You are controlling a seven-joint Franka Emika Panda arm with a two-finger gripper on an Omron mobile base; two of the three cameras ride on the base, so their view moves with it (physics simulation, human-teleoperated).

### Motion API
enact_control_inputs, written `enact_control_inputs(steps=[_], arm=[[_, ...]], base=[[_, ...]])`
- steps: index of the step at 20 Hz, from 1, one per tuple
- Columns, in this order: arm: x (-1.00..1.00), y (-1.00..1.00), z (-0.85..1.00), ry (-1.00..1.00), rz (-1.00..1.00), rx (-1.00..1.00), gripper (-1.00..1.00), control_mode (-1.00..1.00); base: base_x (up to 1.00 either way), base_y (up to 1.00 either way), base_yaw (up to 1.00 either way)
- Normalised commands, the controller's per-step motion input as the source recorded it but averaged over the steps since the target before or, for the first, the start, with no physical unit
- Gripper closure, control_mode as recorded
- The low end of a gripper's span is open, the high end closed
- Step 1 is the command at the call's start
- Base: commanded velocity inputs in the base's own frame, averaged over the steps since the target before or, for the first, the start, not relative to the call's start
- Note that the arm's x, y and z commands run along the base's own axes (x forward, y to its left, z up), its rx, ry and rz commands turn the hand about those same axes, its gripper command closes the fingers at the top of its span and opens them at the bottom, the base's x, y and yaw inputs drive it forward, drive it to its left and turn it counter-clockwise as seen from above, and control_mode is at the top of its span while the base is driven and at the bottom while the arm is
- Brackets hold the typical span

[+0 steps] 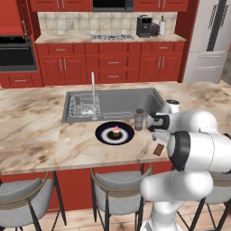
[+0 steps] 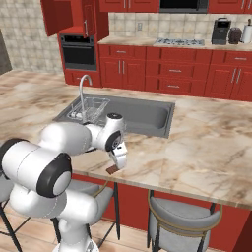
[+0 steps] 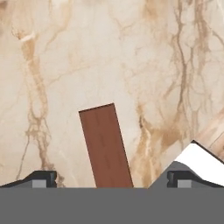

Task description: Take the cinnamon bottle from the cabinet and place it on the dining table, next to the plate with the cupcake. Then take the chocolate from the dining counter and place it on the cupcake plate.

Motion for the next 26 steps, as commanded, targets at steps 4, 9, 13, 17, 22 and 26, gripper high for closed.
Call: enact_control_inputs(steps=[4, 9, 13, 17, 22, 26], arm=[[0.04, 0.00, -0.29, -0.17, 0.00, 0.00, -1.00, -1.00], [0.04, 0.00, -0.20, -0.01, 0.00, 0.00, -1.00, -1.00], [0.14, 0.00, -0.09, 0.08, 0.00, 0.00, -1.00, -1.00], [0.02, 0.03, -0.25, 0.00, 0.00, -0.04, -1.00, -1.00], [0.00, 0.03, -0.37, -0.08, 0.00, -0.08, -1.00, -1.00], [0.01, 0.00, -0.42, -0.19, 0.00, -0.08, -1.00, -1.00]], base=[[0.00, 0.00, 0.00], [0.00, 0.00, 0.00], [0.00, 0.00, 0.00], [0.00, 0.00, 0.00], [0.00, 0.00, 0.00], [0.00, 0.00, 0.00]])
